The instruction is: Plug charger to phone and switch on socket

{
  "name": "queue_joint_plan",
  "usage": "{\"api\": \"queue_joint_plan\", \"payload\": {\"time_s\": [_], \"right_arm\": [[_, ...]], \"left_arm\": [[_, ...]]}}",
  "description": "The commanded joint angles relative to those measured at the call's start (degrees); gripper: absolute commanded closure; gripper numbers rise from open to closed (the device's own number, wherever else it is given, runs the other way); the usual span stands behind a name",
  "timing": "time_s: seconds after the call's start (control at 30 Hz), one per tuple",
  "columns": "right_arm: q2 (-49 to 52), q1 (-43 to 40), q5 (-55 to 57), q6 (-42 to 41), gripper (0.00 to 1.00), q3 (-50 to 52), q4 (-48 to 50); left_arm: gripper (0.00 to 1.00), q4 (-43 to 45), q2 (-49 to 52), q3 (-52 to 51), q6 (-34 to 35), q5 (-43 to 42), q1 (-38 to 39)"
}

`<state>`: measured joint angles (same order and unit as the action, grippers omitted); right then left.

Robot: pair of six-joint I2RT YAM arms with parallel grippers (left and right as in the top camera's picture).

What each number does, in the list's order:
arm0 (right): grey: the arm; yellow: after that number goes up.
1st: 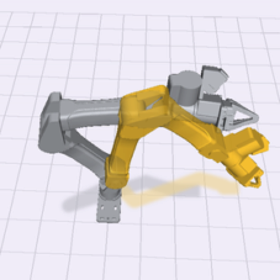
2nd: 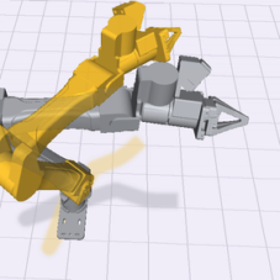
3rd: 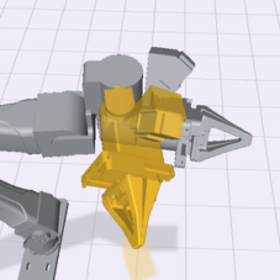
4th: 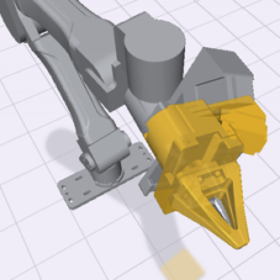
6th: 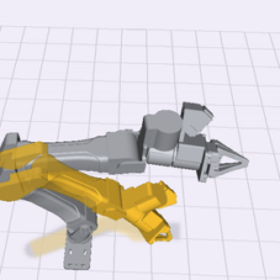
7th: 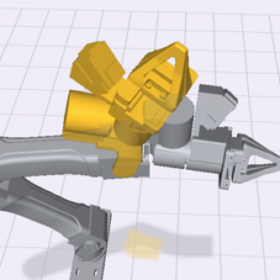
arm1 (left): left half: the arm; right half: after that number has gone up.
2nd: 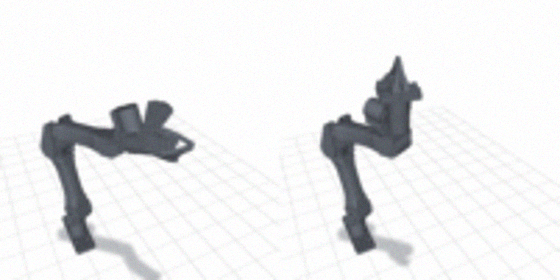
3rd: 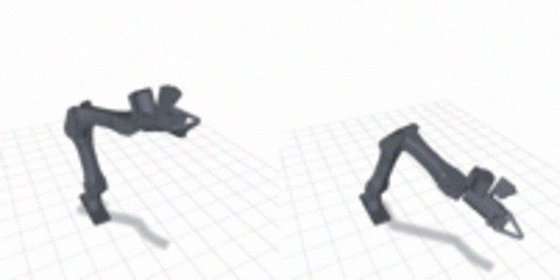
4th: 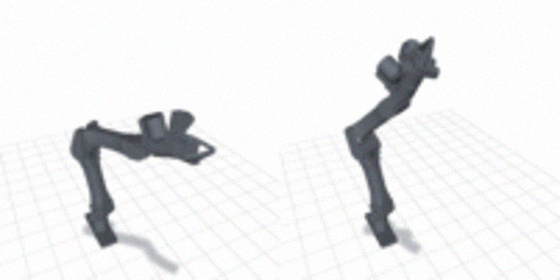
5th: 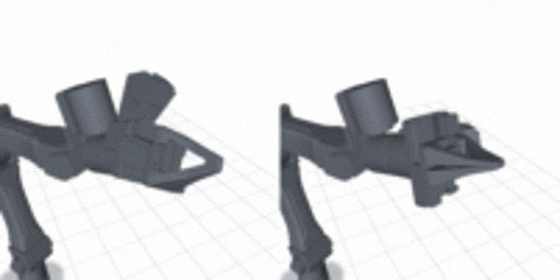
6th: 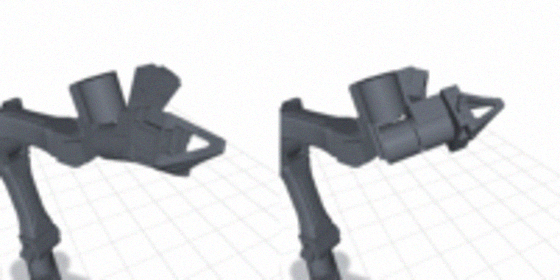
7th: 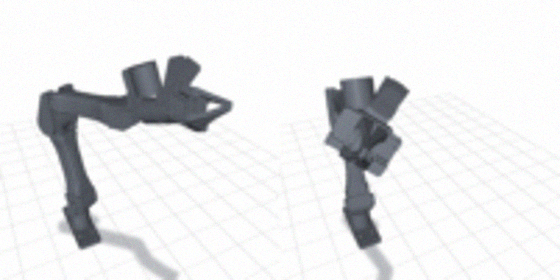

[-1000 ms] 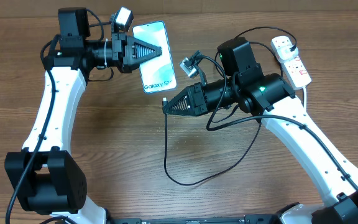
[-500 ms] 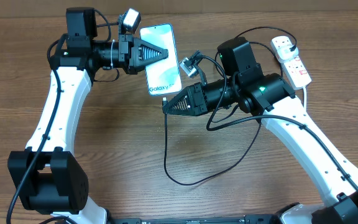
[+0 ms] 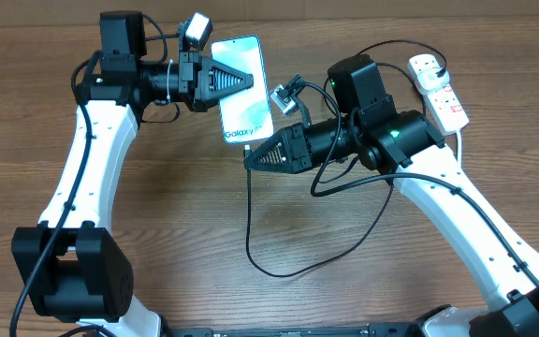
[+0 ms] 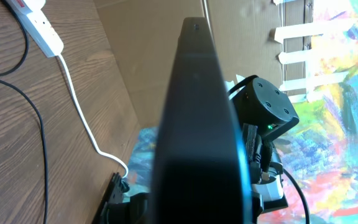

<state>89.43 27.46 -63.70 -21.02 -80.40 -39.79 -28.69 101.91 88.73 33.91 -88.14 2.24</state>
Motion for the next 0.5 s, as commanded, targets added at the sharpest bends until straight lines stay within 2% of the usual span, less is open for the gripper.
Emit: {"api": "queue_joint_plan", "payload": {"time_s": [0.0,0.47], "right_arm": [[0.2,-0.2,3.2,-0.2,0.96,-1.1,-0.5],[0.2,-2.3,-0.3,-0.2,0.96,-1.1,-1.4]], "left_arm": [[0.96,0.2,0.0,0.3,-1.8,-2.6,0.0],[0.96,0.2,0.0,0.3,-1.8,-2.6,0.0]]}}
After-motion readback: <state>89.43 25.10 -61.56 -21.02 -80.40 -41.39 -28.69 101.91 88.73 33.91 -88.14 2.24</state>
